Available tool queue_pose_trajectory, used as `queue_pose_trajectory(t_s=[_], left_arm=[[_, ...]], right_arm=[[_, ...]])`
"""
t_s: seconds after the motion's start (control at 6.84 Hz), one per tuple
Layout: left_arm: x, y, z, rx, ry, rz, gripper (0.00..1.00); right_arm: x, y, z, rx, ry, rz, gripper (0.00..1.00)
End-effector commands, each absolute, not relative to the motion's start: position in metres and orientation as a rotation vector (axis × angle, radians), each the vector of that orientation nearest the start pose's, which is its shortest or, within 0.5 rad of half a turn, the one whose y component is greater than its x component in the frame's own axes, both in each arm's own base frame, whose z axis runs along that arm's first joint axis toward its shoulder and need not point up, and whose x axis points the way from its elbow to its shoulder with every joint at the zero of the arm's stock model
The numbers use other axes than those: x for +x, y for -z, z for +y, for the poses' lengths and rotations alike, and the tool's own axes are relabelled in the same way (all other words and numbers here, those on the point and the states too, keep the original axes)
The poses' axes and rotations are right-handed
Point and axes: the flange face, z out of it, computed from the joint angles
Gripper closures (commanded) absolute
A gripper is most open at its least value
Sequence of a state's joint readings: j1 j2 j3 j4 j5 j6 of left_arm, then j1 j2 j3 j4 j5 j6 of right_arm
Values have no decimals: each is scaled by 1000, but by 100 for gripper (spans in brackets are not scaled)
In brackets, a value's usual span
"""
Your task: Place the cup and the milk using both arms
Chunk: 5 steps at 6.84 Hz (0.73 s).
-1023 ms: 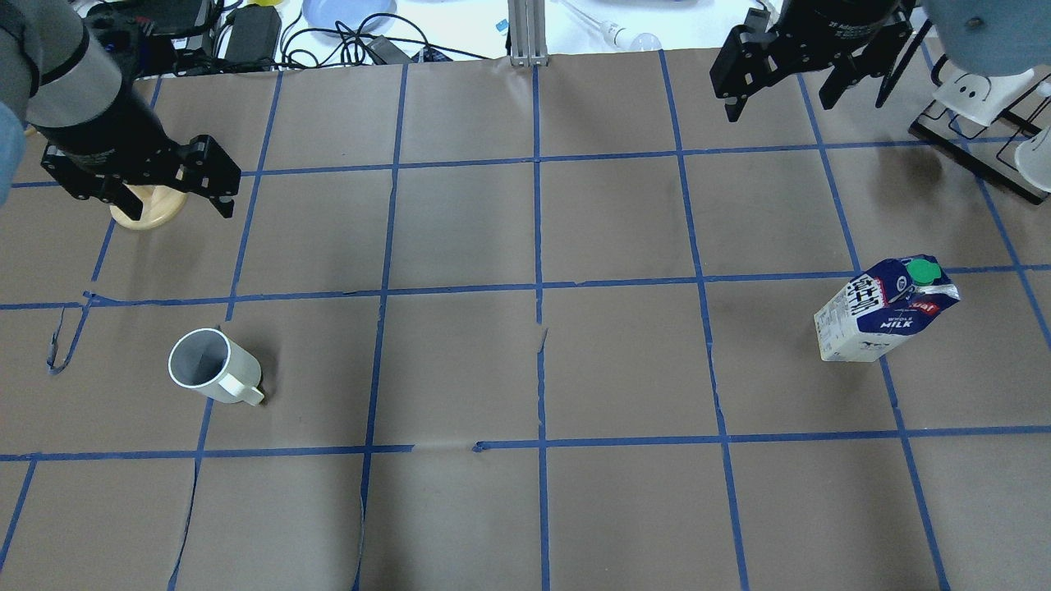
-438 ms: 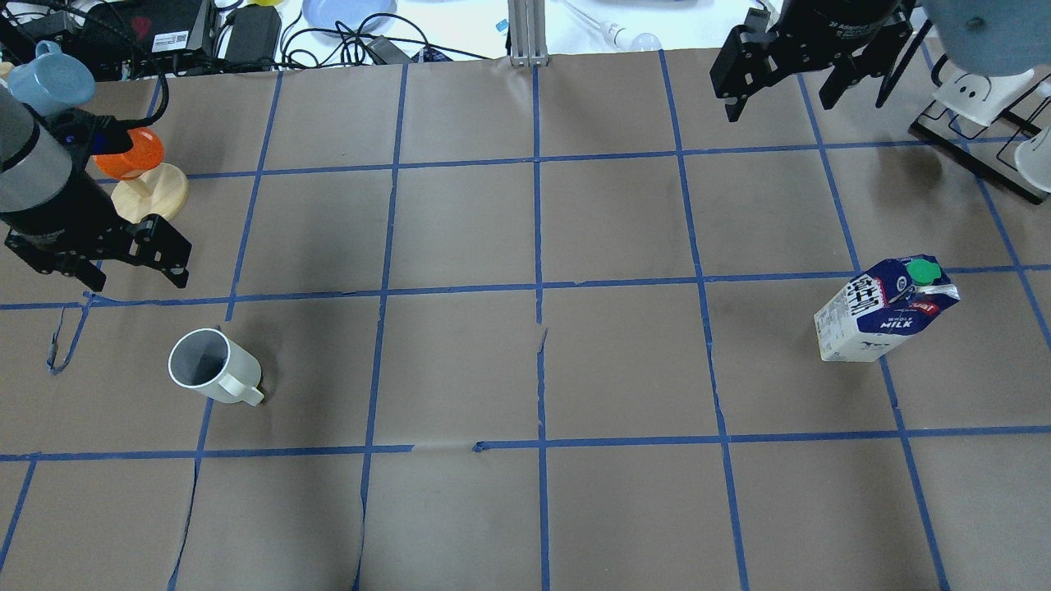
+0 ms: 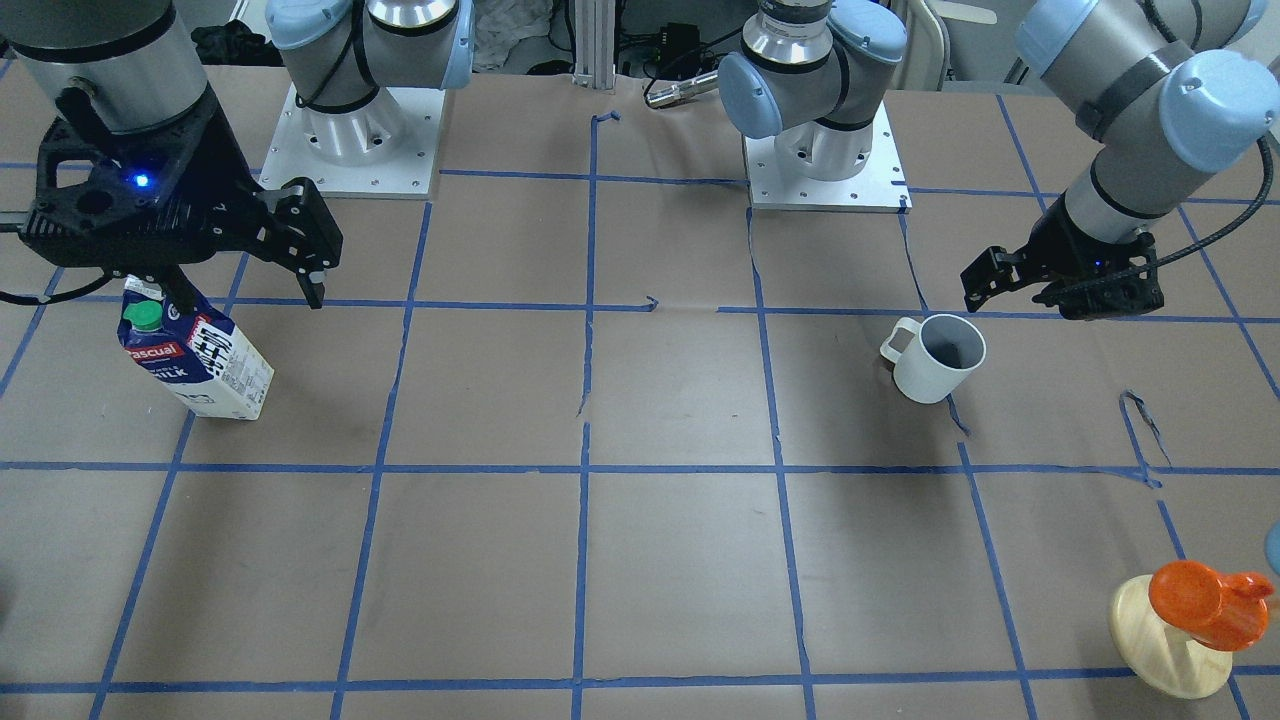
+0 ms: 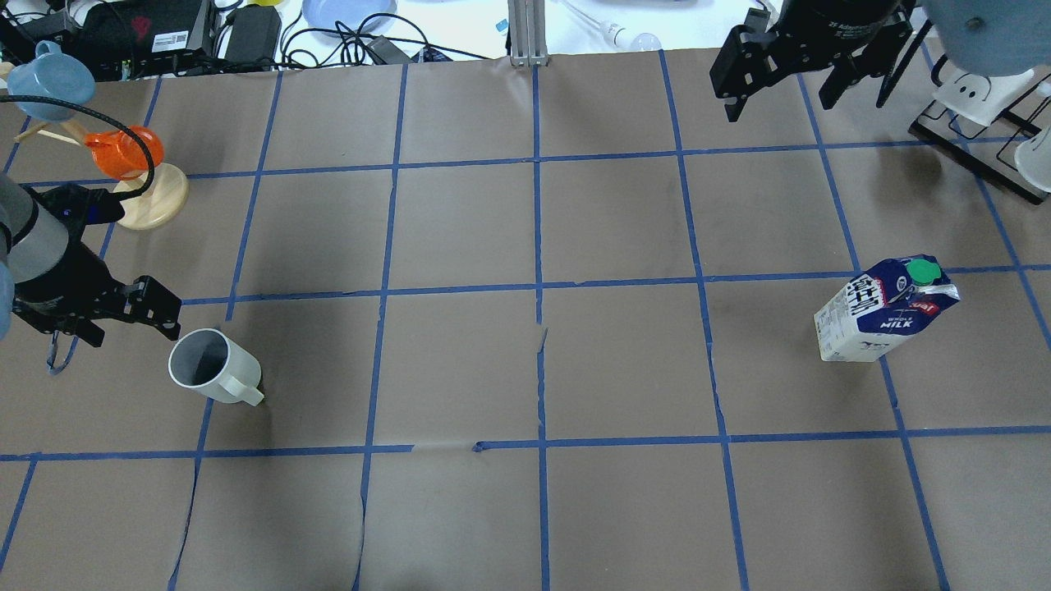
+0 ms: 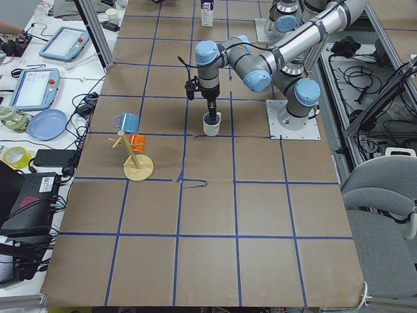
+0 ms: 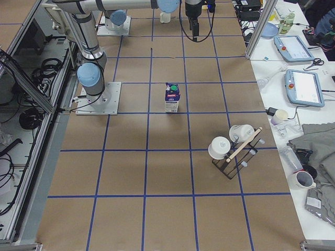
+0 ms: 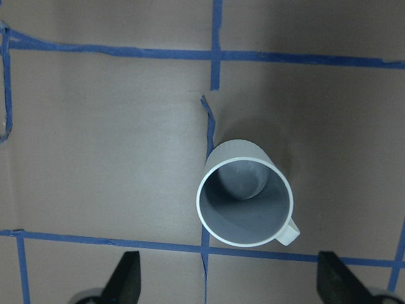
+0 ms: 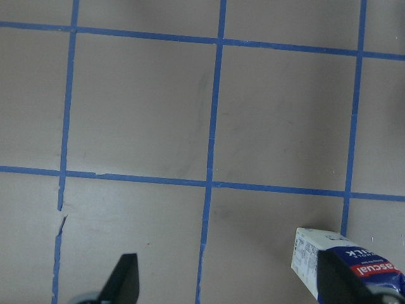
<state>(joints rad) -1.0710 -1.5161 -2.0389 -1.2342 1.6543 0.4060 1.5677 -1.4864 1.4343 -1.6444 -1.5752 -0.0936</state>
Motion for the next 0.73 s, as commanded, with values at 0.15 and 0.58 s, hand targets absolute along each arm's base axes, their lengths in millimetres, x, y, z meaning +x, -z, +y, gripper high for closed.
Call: queue_pose_trajectory(t_s=[0.15,0.58], left_arm=[[109,-268,-413,-173,-167,3095,6],[132,-251,-419,-217,-171,3102,36]], right_arm=[[131,-520,-539,-142,198,3140,0],[131,-520,-540,-142,202,3140,0]])
